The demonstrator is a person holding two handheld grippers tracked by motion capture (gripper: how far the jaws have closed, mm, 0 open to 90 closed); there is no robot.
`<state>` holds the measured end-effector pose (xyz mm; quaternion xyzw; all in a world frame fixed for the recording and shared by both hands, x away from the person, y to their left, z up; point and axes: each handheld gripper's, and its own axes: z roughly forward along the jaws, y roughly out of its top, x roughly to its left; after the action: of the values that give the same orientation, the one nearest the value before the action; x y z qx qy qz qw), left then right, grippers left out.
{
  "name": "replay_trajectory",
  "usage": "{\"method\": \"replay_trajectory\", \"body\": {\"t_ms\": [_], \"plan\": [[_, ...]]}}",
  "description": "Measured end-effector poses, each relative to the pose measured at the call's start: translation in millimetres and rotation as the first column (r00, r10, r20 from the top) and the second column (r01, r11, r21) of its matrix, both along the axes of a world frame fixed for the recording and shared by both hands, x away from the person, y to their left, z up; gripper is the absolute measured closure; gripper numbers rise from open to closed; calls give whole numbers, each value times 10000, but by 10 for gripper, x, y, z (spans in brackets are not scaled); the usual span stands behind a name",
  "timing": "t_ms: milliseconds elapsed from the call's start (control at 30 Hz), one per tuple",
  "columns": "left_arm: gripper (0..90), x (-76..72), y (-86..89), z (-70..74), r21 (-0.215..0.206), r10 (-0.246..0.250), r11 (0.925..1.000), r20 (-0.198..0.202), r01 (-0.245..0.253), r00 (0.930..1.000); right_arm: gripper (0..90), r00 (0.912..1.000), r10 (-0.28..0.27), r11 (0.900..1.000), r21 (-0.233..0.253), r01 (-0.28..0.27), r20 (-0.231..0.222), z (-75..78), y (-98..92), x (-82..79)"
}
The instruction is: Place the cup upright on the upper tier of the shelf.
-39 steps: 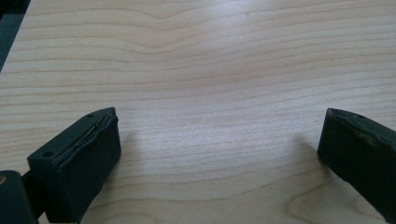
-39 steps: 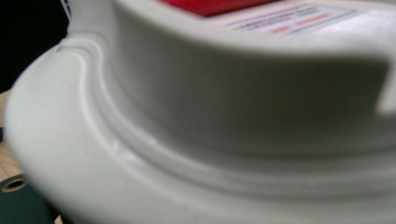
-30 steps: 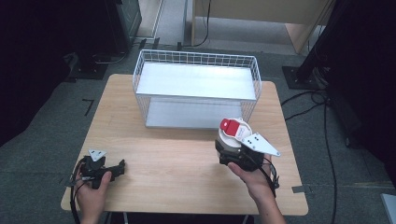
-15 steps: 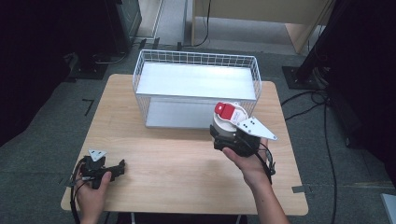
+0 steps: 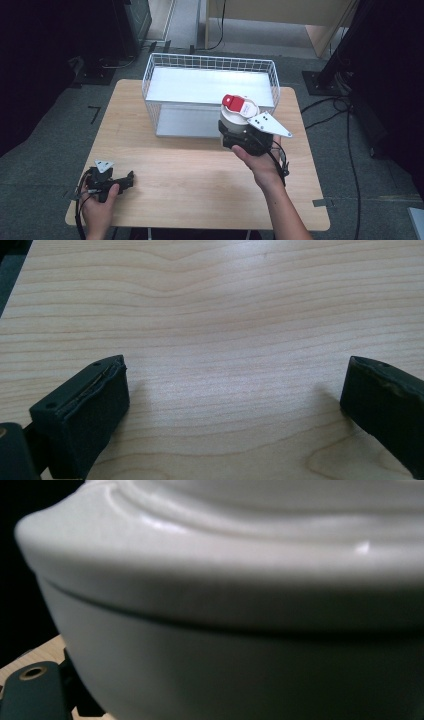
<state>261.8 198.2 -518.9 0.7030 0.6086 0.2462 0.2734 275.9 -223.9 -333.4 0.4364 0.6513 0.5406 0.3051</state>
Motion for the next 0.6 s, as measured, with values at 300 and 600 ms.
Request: {"method": "replay_trajectory", "body": {"t_ms": [300,600], "plan": [[0,0,-1,0,-12,5,10000,-1,-5,10000,115,9993,136,9998,142,-141,344,87,105,66],[0,0,0,1,5,-1,10000,-5,1,10000,116,9983,44,9997,227,-58,587,318,171,296]]}}
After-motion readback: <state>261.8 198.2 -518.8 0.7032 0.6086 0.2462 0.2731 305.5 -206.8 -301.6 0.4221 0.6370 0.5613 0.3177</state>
